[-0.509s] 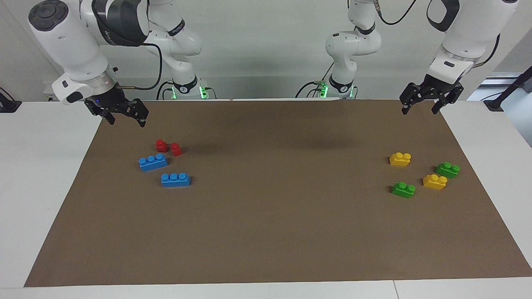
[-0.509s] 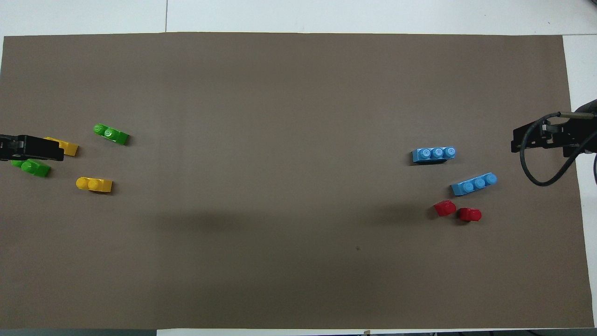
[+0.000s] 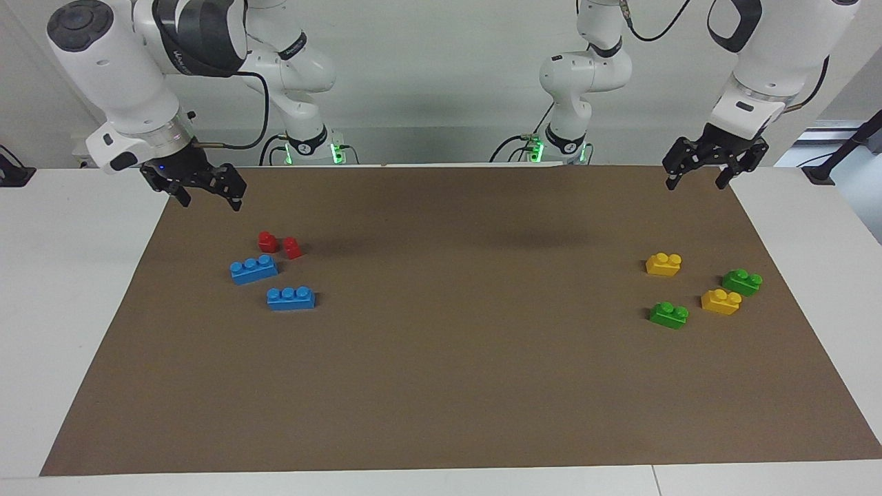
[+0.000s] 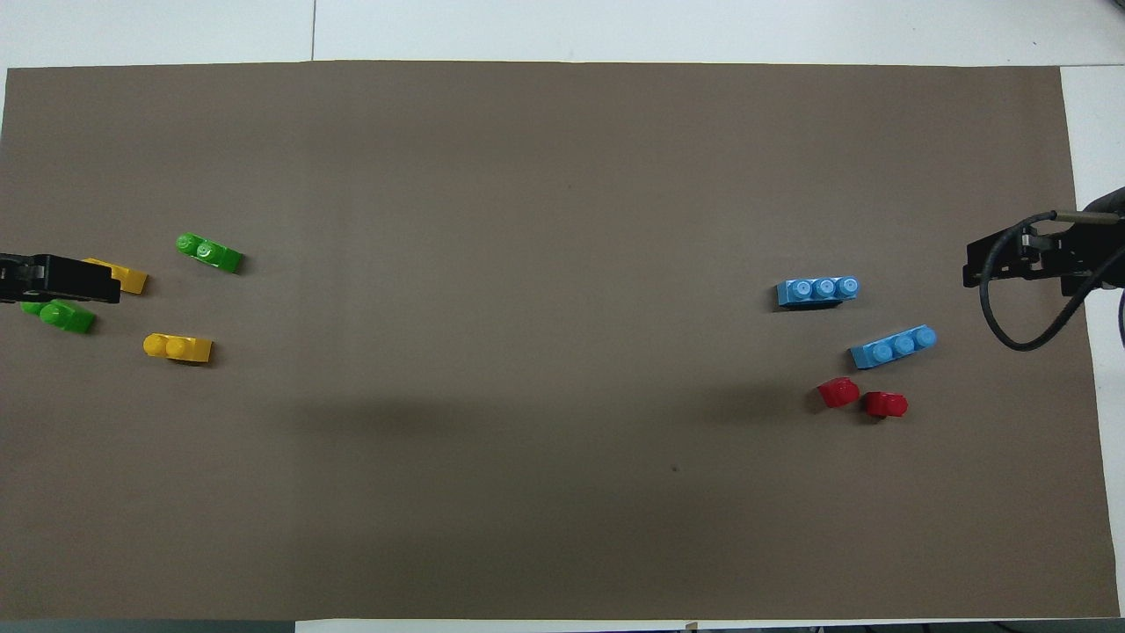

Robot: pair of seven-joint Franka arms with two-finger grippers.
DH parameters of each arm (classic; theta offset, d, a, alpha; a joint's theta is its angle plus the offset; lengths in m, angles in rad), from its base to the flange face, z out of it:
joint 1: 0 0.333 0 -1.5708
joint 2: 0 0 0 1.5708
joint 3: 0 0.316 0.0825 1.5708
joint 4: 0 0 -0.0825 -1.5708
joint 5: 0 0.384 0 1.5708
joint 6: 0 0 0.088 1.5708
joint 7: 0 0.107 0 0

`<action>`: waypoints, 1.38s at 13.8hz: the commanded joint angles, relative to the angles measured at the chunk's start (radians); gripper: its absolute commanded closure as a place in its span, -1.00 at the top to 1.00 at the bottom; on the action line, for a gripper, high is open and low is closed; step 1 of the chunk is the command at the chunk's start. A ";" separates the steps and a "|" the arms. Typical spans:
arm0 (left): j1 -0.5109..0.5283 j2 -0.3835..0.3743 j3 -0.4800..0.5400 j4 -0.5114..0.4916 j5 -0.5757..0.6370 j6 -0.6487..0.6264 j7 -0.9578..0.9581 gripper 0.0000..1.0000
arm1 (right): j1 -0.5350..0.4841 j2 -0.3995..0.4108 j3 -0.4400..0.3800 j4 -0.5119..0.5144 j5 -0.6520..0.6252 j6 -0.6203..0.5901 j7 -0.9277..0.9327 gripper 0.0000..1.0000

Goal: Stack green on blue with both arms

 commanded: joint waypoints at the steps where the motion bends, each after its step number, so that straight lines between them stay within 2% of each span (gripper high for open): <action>1: -0.004 -0.025 0.002 -0.026 -0.009 0.019 0.013 1.00 | -0.003 -0.027 0.002 -0.033 -0.018 0.018 -0.006 1.00; 12: 0.008 -0.026 0.004 -0.034 -0.009 0.024 -0.043 1.00 | -0.003 -0.027 0.002 -0.035 -0.018 0.020 -0.004 1.00; 15: 0.011 -0.020 0.004 -0.037 -0.017 0.035 -0.213 1.00 | -0.003 -0.027 0.002 -0.035 -0.018 0.020 -0.004 1.00; 19: 0.014 0.007 0.004 -0.046 -0.075 0.101 -0.590 1.00 | -0.003 -0.027 0.002 -0.035 -0.018 0.020 -0.006 1.00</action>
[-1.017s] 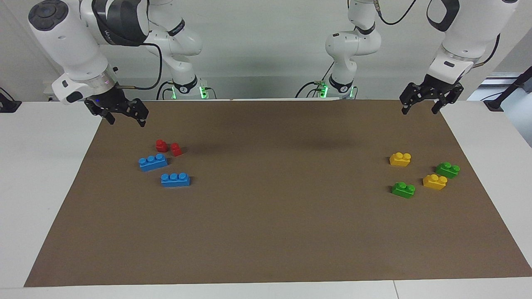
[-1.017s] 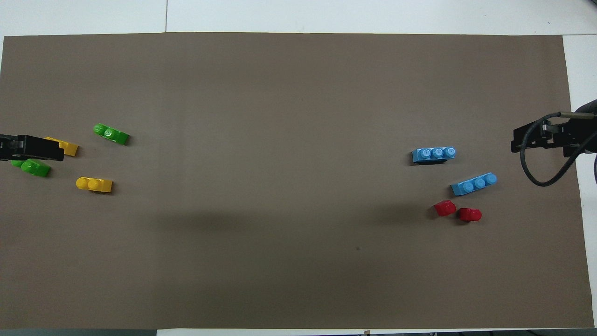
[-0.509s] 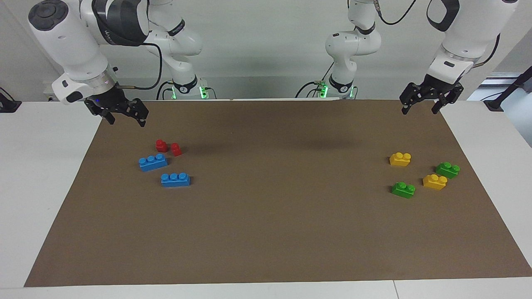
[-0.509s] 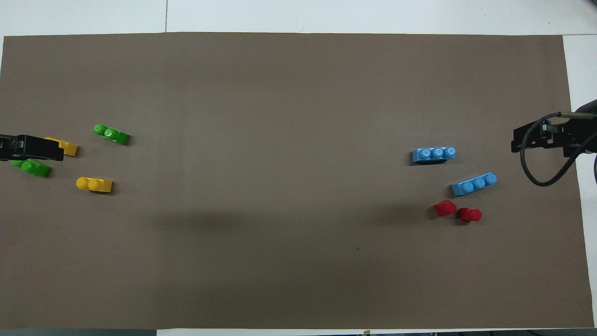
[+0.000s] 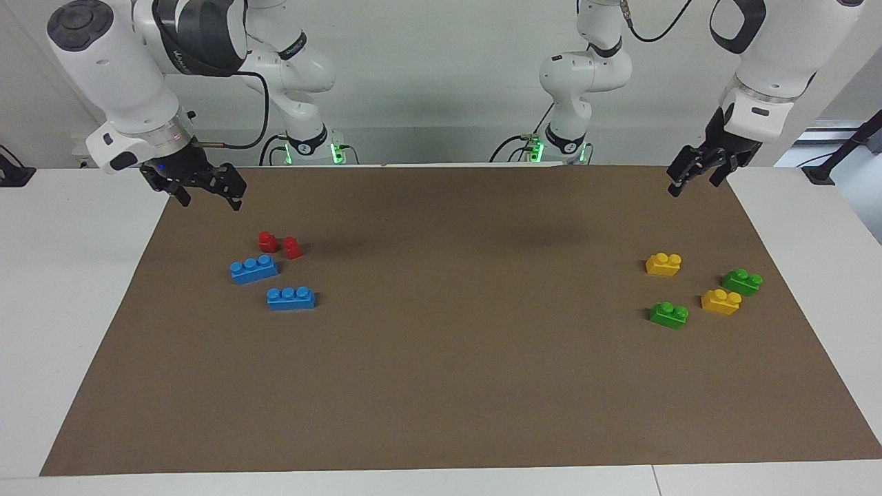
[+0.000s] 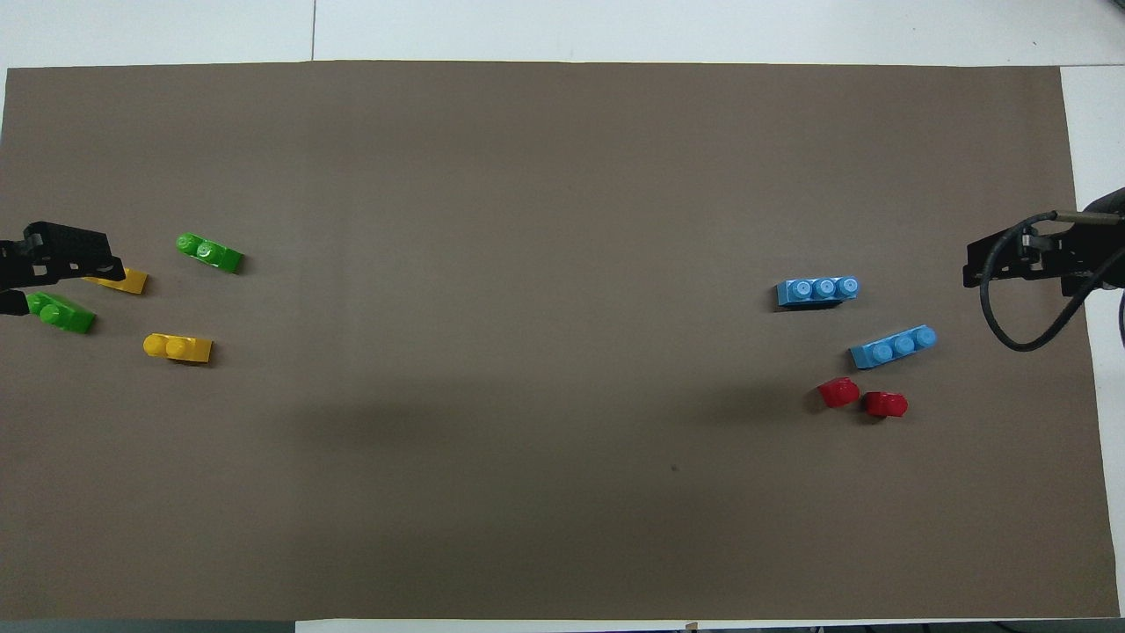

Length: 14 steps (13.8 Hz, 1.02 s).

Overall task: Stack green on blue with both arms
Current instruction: 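Move the left gripper over the green brick while the right gripper rises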

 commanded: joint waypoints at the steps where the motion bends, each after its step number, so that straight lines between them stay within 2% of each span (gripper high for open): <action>1: 0.011 0.008 -0.001 -0.038 -0.029 0.073 -0.216 1.00 | -0.003 -0.027 0.002 -0.034 -0.018 0.020 -0.004 1.00; 6: 0.042 0.053 0.002 -0.061 -0.059 0.153 -0.423 1.00 | -0.003 -0.027 0.002 -0.034 -0.018 0.021 -0.004 1.00; 10: 0.042 0.136 0.005 -0.052 -0.051 0.214 -0.584 1.00 | -0.003 -0.027 0.002 -0.034 -0.018 0.028 -0.004 1.00; 14: 0.045 0.222 0.012 -0.026 -0.046 0.251 -0.605 1.00 | -0.004 -0.027 0.002 -0.034 -0.018 0.028 -0.006 1.00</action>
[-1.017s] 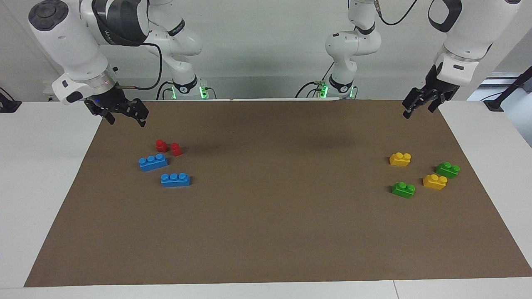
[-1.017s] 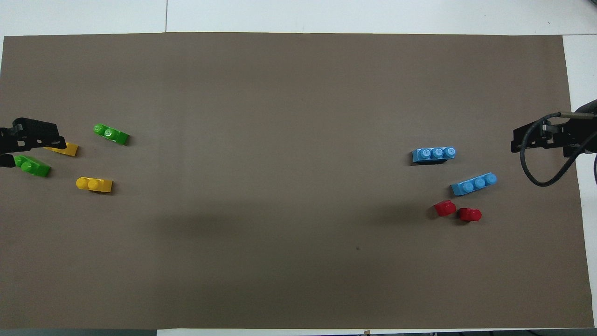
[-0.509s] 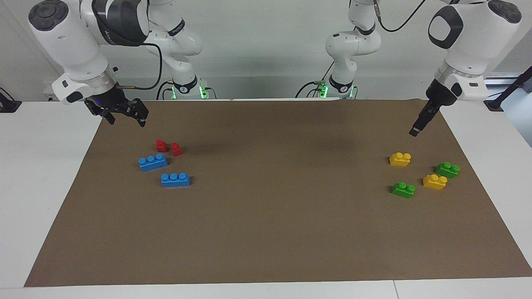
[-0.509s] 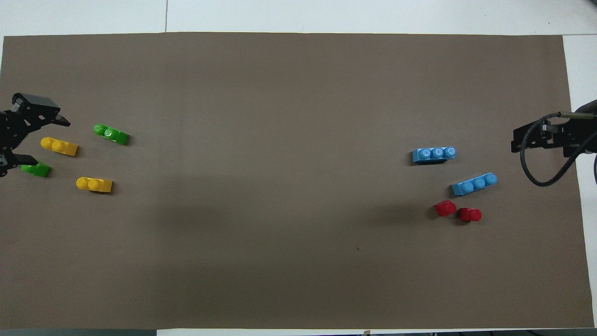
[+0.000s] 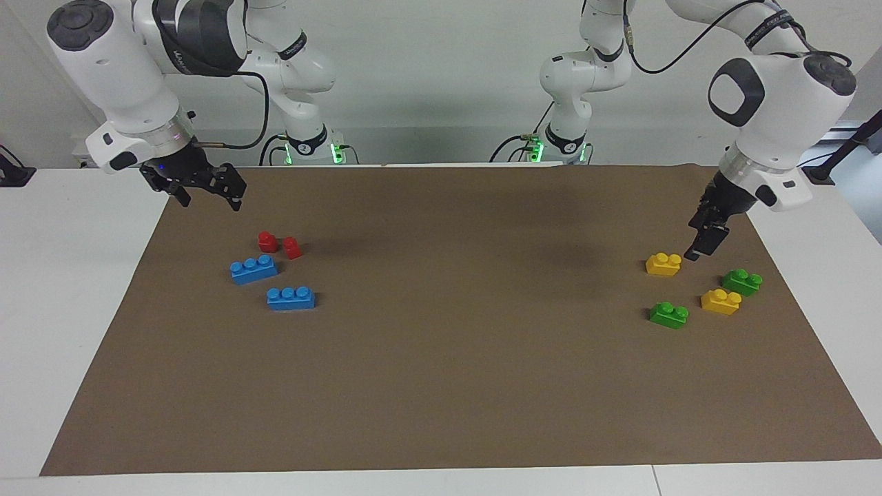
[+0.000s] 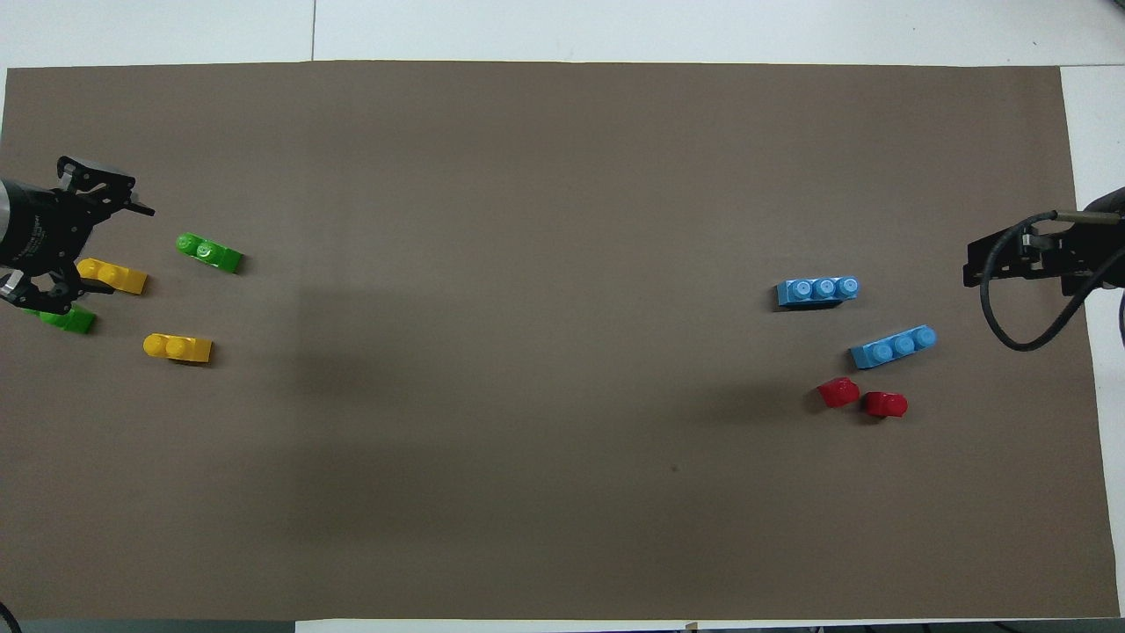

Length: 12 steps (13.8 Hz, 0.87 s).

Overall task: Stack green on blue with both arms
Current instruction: 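Move the left gripper over the green brick while the right gripper rises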

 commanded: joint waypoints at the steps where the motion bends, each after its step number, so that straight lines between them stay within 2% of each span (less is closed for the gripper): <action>1: 0.007 0.067 0.010 0.032 -0.007 0.024 -0.020 1.00 | -0.004 -0.027 0.003 -0.034 -0.018 0.025 -0.004 1.00; 7: 0.004 0.187 0.037 0.084 0.013 0.054 -0.021 1.00 | -0.012 -0.023 0.003 -0.040 -0.015 0.060 0.014 1.00; 12: 0.007 0.255 0.042 0.084 0.065 0.116 -0.064 1.00 | -0.018 0.013 0.001 -0.045 0.000 0.126 0.208 1.00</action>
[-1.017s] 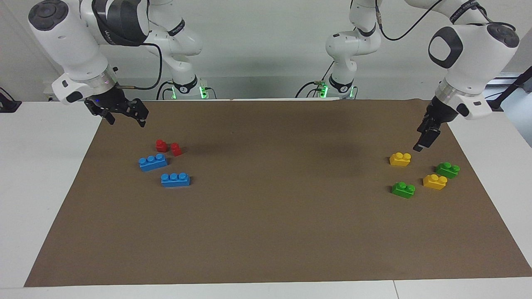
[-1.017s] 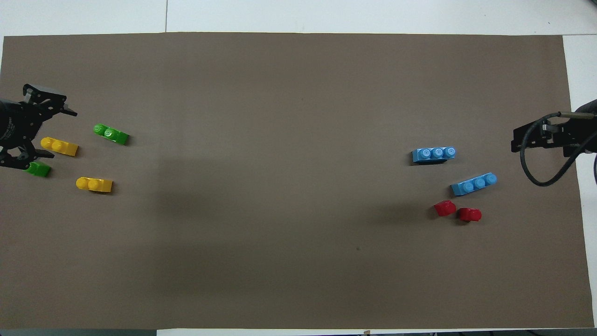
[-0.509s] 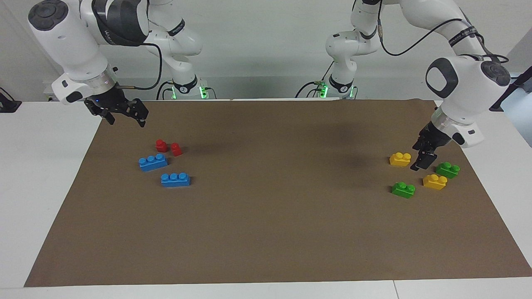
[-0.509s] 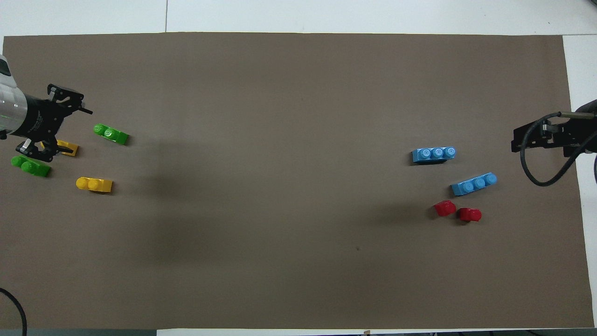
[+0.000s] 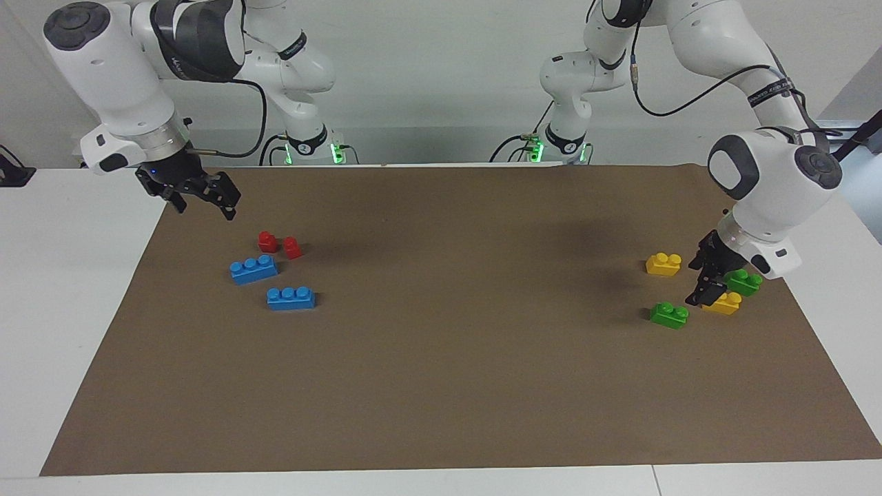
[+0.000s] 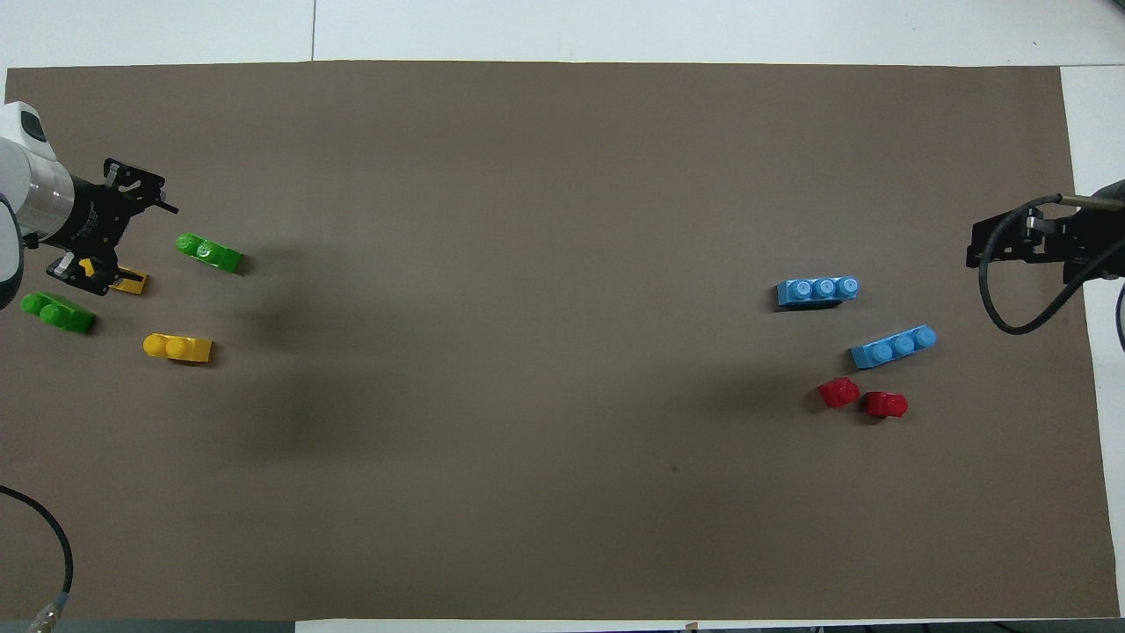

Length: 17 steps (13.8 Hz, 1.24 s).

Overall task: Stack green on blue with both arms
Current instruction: 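Move the left gripper over the green brick while the right gripper rises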

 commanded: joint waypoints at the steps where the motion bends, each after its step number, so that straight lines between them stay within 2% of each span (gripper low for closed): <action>1: 0.006 0.048 -0.001 0.022 0.036 0.063 -0.087 1.00 | -0.010 0.021 0.007 -0.020 0.002 0.052 0.154 1.00; 4: 0.006 0.066 -0.001 0.017 0.041 0.090 -0.126 1.00 | -0.031 0.059 0.000 -0.018 0.116 0.080 0.365 1.00; 8: 0.006 0.086 -0.001 0.000 0.041 0.160 -0.174 1.00 | -0.052 0.114 0.002 -0.018 0.196 0.173 0.603 1.00; 13: 0.004 0.107 -0.003 -0.038 0.041 0.237 -0.201 1.00 | -0.079 0.226 -0.003 -0.021 0.403 0.256 0.764 0.99; 17: 0.003 0.108 -0.001 -0.078 0.053 0.257 -0.223 1.00 | -0.081 0.255 -0.003 -0.075 0.500 0.304 0.865 0.99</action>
